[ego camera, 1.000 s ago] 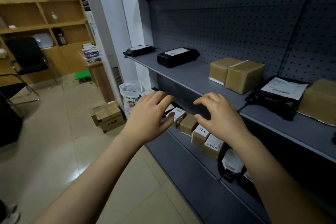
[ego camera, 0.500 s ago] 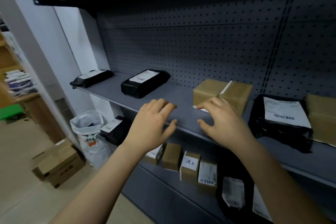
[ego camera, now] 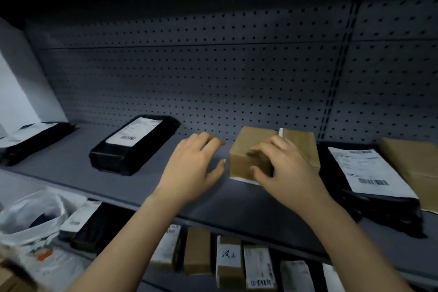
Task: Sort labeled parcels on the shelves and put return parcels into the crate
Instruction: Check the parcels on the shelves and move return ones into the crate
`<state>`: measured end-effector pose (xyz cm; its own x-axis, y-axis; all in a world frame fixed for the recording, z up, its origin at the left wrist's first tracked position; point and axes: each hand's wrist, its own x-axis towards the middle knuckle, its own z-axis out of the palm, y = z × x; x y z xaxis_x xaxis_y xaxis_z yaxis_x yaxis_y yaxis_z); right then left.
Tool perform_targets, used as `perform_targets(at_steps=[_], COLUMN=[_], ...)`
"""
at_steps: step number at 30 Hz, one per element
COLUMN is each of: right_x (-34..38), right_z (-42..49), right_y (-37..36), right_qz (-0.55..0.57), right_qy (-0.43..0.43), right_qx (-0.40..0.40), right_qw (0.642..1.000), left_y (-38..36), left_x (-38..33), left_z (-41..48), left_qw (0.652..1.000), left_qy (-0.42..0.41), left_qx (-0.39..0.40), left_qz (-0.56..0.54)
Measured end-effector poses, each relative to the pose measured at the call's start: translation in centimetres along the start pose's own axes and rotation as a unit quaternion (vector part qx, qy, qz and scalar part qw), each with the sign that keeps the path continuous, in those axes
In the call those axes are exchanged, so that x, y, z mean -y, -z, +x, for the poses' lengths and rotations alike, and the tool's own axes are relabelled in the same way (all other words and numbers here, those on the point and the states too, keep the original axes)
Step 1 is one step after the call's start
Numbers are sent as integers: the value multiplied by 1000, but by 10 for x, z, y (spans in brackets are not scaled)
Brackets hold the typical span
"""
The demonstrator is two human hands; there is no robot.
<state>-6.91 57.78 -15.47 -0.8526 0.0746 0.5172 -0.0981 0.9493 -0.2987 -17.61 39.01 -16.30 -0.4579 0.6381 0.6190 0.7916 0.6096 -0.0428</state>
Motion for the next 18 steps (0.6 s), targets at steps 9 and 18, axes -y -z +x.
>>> perform_targets(at_steps=[9,18], right_x=[21,47], right_z=[-12,-22], right_y=[-22,-54], right_qz=[5,-29], right_qy=[-112,-254], right_qx=[-92,-150], right_qw=[989,955], left_y=[-41,-64], left_x=[30,48], left_z=[26,24], left_qw=[989,957], left_qy=[-70,-127], left_qx=[37,84], left_qz=[-125,-246])
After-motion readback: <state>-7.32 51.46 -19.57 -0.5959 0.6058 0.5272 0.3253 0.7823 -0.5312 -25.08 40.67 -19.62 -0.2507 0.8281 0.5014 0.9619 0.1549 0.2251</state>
